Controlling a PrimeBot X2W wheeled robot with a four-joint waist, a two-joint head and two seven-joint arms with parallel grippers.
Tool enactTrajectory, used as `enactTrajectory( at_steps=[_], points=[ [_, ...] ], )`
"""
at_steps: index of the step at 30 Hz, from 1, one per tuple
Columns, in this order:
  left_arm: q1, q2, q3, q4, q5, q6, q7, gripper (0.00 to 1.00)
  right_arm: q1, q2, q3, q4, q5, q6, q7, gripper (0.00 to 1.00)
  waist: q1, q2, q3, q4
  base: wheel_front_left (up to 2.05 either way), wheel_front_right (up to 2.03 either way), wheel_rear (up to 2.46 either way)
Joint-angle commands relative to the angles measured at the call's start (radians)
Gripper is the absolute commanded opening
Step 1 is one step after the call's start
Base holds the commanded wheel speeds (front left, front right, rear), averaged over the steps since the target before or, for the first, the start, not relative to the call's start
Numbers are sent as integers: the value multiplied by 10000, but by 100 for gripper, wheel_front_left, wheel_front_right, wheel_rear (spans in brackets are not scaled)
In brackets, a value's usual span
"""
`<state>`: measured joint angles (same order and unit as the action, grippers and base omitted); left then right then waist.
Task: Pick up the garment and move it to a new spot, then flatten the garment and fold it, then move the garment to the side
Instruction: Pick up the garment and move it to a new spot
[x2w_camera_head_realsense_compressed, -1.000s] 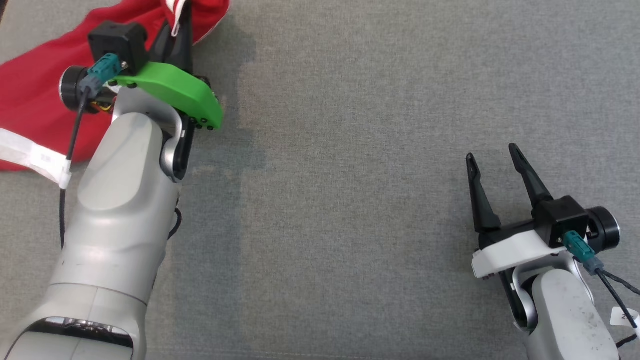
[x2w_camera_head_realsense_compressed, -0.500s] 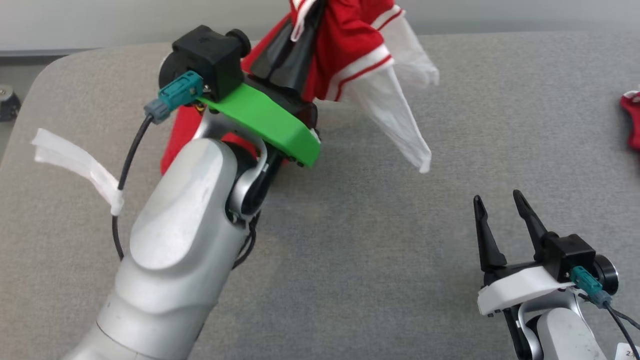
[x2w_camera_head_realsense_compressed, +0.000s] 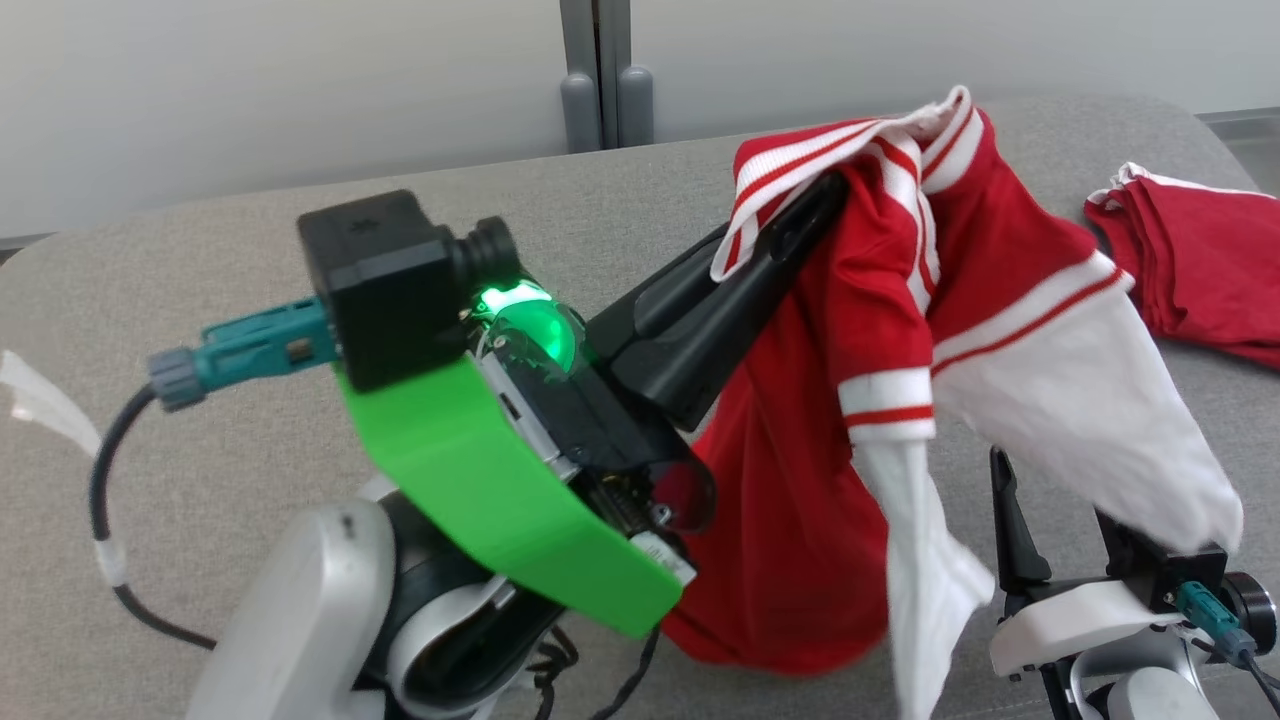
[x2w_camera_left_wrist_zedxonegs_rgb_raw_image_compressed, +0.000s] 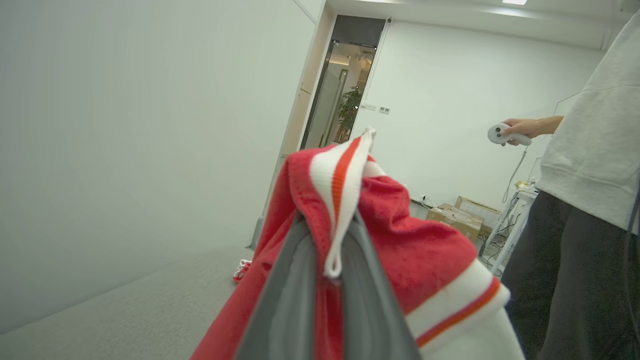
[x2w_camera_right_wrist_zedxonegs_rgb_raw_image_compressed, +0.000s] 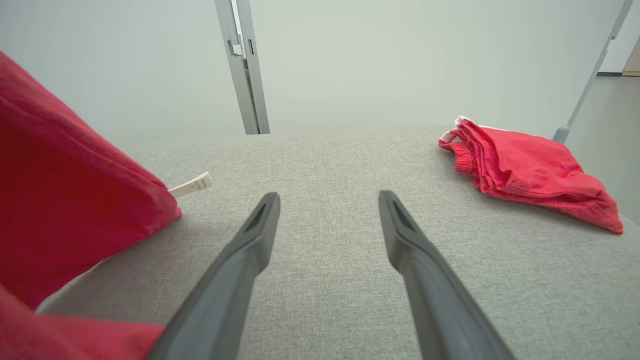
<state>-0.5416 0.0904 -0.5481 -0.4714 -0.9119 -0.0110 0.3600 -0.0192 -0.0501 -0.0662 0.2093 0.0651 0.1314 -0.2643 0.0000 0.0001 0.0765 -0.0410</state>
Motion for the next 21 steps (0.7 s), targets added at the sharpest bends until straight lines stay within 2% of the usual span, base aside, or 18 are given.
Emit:
enactTrajectory(
  at_steps=[1, 6, 8, 11, 15, 21],
  points=[
    [175, 107, 198, -406, -382, 201, 241, 0, 129, -7, -16, -45, -44, -15, 1, 100, 0, -1, -14, -72, 0, 0, 0],
    [-10, 332, 902, -1012, -1267, 733, 859, 0, -156, -7, 188, -38, 78, -15, 1, 100, 0, -1, 295, -213, 0, 0, 0],
    [3, 333, 1162, -769, -1655, 875, 1046, 0, -305, -18, 296, -6, 207, -16, 1, 100, 0, -1, 484, -340, 0, 0, 0],
    [-16, 554, 1398, -102, -1941, 846, 1258, 0, -553, -8, 464, 29, 333, -15, 1, 100, 0, -1, 798, -565, 0, 0, 0],
    [-258, 830, 1805, 1533, -2096, 481, 1200, 0, -876, -13, 594, 80, 530, -15, 1, 100, 0, -1, 1310, -970, 0, 0, 0],
    [-1070, 1233, 2236, 4679, -1704, -661, 475, 0, -1342, -10, 827, 175, 781, -15, 1, 100, 0, -1, 2064, -1752, 0, 0, 0]
  ],
)
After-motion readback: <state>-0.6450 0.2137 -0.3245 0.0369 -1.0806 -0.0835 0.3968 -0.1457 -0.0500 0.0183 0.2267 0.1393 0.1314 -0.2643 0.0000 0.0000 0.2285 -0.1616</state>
